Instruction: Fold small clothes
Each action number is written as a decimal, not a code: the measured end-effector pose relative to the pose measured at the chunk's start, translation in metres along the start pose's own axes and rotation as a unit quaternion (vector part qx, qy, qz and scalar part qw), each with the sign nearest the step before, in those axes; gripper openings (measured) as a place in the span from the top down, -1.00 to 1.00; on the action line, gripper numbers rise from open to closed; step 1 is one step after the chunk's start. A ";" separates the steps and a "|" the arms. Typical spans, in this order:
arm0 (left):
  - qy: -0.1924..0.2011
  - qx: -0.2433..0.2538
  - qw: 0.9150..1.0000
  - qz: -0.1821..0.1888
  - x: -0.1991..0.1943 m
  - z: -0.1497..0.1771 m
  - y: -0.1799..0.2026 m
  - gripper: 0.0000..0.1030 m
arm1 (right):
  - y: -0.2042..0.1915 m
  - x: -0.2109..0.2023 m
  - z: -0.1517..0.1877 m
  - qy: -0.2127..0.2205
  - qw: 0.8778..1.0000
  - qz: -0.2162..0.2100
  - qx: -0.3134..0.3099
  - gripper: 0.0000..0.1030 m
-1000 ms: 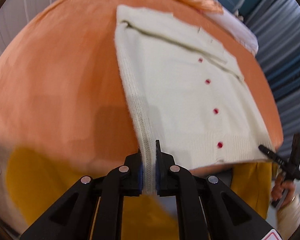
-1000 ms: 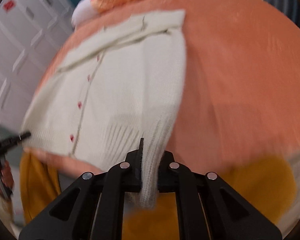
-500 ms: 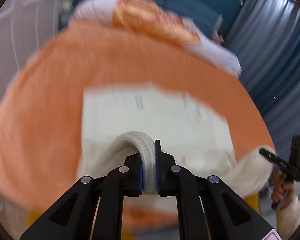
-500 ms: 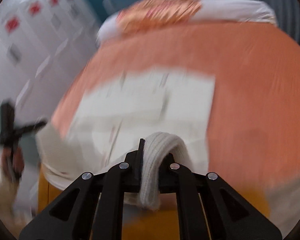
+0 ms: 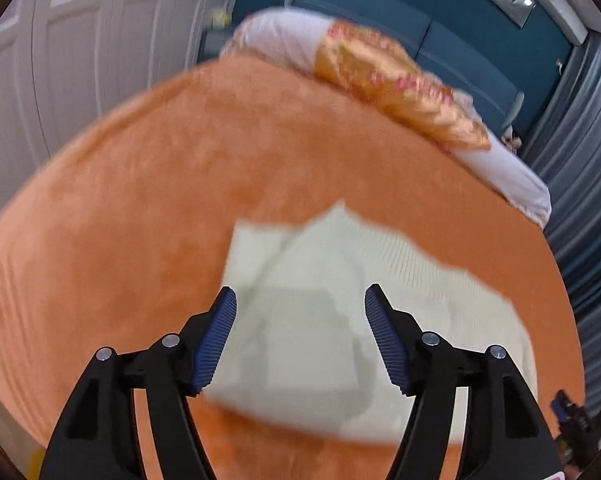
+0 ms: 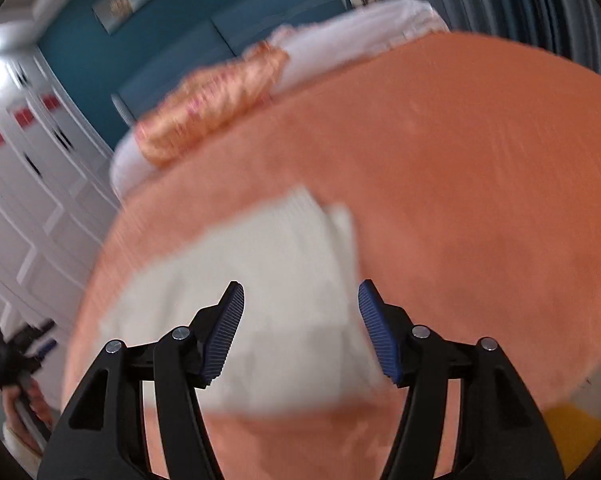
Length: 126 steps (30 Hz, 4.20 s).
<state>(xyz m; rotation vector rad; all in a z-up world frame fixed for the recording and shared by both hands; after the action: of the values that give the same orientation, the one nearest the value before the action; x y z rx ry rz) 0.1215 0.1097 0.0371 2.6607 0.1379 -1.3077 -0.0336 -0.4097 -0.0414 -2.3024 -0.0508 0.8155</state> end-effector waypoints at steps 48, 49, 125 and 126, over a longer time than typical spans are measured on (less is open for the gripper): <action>-0.111 0.081 0.988 0.074 0.045 0.028 -0.021 0.90 | 0.001 0.008 0.017 -0.099 0.995 -0.023 0.000 0.75; -0.110 0.074 0.988 0.082 0.035 0.031 -0.027 0.91 | 0.000 0.006 0.017 -0.100 0.995 -0.027 -0.003 0.75; -0.066 0.029 0.994 0.078 -0.011 0.011 -0.011 0.85 | -0.037 0.023 -0.018 -0.071 0.994 -0.010 -0.082 0.78; -0.086 0.037 0.994 0.053 0.010 0.020 -0.010 0.83 | -0.020 0.052 -0.006 -0.114 0.991 0.025 -0.067 0.78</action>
<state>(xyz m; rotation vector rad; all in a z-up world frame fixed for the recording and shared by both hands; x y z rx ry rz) 0.1103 0.1156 0.0164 2.5585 -0.0738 -1.5275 0.0146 -0.3851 -0.0542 -2.3327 -0.1539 1.1298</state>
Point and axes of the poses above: each gripper's, at about its wrist camera, not at the fingertips, and x roughly the way its jaws point, y to its right, z to its underside, the point moved 2 cm from there along x, roughly the way its jaws point, and after that the axes turned 14 degrees about -z, right-handed, at the moved point
